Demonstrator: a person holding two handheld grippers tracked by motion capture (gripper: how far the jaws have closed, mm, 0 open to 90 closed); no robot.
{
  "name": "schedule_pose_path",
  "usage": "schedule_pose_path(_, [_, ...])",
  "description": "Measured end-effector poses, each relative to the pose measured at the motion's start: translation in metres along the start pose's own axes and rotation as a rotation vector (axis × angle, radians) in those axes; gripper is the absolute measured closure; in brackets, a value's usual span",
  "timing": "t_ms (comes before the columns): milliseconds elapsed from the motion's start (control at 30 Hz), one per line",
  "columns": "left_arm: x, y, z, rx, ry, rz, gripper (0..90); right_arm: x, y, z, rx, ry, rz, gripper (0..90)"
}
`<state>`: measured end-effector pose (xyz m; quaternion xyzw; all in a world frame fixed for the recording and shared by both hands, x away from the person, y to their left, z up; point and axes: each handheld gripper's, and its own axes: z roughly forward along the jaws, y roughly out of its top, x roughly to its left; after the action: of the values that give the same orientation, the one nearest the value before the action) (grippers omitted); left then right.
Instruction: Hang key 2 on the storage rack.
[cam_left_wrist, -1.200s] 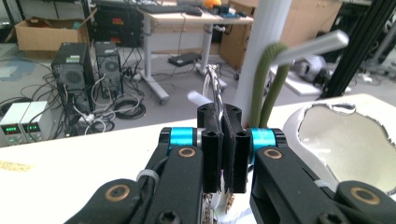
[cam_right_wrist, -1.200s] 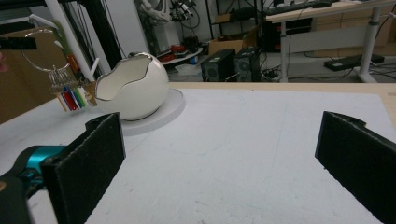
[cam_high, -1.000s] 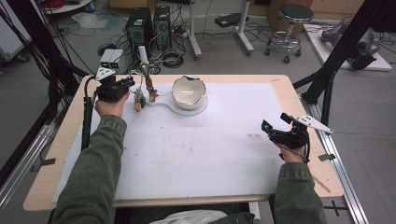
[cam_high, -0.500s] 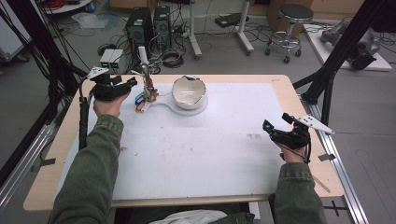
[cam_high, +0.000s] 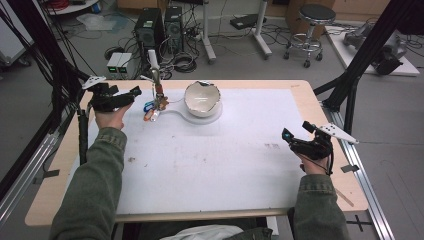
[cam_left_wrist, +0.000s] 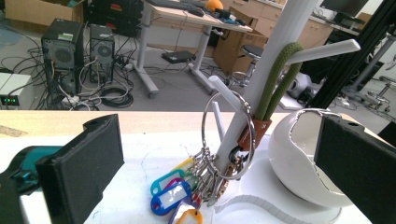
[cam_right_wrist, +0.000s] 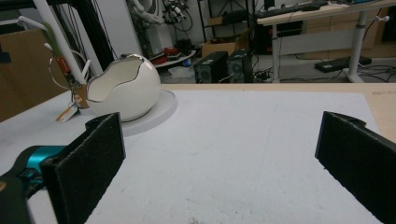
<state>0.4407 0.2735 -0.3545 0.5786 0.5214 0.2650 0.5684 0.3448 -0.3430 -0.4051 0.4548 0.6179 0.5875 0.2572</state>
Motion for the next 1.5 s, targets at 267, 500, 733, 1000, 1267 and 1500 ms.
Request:
schedule_pose_path(267, [0.003,-0.007,-0.014,0.002,-0.008,0.019,1.7,-0.002,0.0,-0.001,-0.004,-0.009,0.004,0.6])
schedule_pose_path(500, [0.003,-0.014,-0.026,0.001,0.003,0.042,1.6,-0.001,-0.001,-0.002,-0.003,-0.014,0.003,0.6])
schedule_pose_path(733, [0.005,-0.023,-0.036,0.003,0.032,0.064,1.6,-0.001,-0.001,-0.003,0.0,-0.016,-0.001,0.6])
schedule_pose_path(1000, [0.003,-0.03,-0.047,-0.003,0.035,0.082,1.7,-0.002,-0.001,-0.003,-0.004,-0.018,-0.007,0.6])
schedule_pose_path(1267, [-0.007,-0.042,-0.057,0.005,0.029,0.12,1.6,-0.001,-0.001,-0.003,-0.006,-0.02,-0.016,0.6])
schedule_pose_path(1500, [-0.018,-0.049,-0.068,-0.023,-0.001,0.148,1.6,0.0,-0.001,-0.004,-0.001,-0.022,-0.015,0.6])
